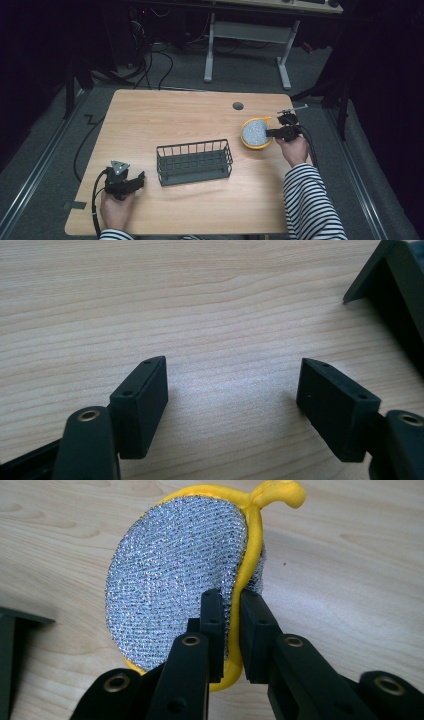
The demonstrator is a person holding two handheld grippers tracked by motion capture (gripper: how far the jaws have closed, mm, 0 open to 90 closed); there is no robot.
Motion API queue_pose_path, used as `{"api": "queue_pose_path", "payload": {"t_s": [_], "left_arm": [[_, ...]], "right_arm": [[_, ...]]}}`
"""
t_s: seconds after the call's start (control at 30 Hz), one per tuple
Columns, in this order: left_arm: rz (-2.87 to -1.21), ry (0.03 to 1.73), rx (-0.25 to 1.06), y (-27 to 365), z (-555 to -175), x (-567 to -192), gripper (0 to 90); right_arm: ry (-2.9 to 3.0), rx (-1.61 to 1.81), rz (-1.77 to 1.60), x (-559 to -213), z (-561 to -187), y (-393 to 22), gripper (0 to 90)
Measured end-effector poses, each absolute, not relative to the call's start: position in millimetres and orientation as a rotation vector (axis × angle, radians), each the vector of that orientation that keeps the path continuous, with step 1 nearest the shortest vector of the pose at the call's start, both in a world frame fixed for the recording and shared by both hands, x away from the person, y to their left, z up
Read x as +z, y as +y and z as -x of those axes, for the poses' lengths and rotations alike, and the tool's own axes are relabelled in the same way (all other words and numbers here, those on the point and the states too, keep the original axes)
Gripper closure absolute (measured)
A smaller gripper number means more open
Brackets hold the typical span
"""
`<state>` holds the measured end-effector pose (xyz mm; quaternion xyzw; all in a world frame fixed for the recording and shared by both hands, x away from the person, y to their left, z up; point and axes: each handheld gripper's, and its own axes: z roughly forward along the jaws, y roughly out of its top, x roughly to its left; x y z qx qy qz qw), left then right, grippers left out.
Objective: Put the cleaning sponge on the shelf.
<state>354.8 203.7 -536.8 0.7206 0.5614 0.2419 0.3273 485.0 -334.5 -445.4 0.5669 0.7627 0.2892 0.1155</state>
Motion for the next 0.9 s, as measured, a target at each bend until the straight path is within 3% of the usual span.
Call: {"api": "queue_pose_path", "payload": {"t_s": [0.9], "left_arm": [[-1.885, 1.468, 0.626, 204, -355, -537, 29.7]], "right_arm": [[2.297, 1.028, -1.405, -390, -436, -327, 81.9]]}}
